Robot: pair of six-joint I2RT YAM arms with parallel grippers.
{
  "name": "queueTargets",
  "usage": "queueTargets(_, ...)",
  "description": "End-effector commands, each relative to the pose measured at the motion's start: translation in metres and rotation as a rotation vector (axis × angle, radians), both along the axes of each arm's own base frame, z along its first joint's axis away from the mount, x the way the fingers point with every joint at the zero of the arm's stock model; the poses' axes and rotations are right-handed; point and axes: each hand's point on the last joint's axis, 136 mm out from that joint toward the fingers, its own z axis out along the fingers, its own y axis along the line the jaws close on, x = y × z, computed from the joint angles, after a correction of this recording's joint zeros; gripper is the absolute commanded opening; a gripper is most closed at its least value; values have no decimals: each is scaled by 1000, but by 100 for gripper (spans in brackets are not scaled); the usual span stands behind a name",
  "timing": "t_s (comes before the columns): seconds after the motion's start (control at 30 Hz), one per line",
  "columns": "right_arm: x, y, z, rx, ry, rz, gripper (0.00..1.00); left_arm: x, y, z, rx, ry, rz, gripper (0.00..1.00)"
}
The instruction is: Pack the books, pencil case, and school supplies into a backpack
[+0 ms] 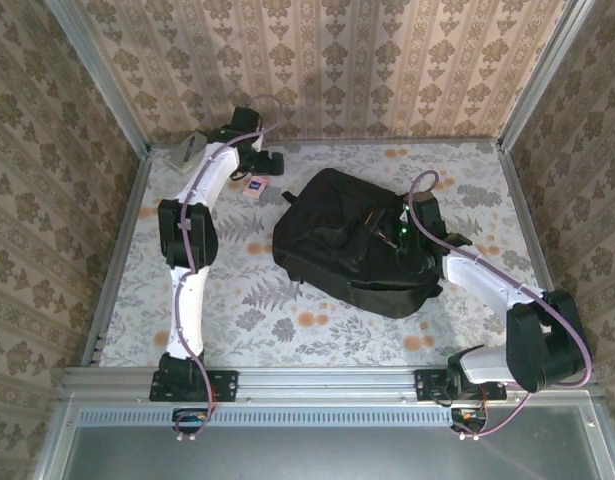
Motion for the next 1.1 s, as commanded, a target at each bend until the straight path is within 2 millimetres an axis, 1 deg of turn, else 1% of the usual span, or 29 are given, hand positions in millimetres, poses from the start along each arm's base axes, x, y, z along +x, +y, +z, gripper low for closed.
queueTargets(0.0,-5,-2,8,10,-21,2,49,-4,11,-20,106,54,-86,100)
queueTargets(0.07,-6,-3,10,10,-24,0,49,-3,16,-29,131,87,-74,100)
queueTargets(0.1,-6,-4,11,10,-26,-1,49,-3,18,-36,139,111,-70,100)
queueTargets(0.2,-6,-5,12,9,-30,-2,49,-3,20,-52,128,146,-60,100)
queueTargets(0.33,-6,-5,10,19,-29,-5,49,-1,30,-67,112,175,-15,98)
queueTargets(0.47,-6,-4,8,24,-21,-5,49,-2,36,-74,84,199,7,89)
queueTargets(0.53,-5,-4,7,25,-22,-8,49,-3,34,-78,69,210,-2,82)
queueTargets(0.57,-5,-4,7,26,-21,-10,49,-4,34,-79,63,213,-3,79)
queueTargets(0.67,-5,-4,6,31,-19,-13,49,-6,30,-83,44,221,-13,63)
queueTargets(0.73,-5,-3,7,35,-20,-10,48,-6,27,-81,35,213,-20,56)
queueTargets(0.8,-6,-3,8,39,-25,-11,49,-5,26,-81,30,204,-23,51)
queueTargets(0.87,-7,-3,11,42,-31,-10,48,-6,24,-76,25,200,-26,46)
queueTargets(0.97,-8,-3,20,47,-50,1,49,-9,23,-57,16,175,-21,45)
queueTargets(1.07,-11,-2,34,28,-84,25,49,-13,22,-26,-11,124,-16,45)
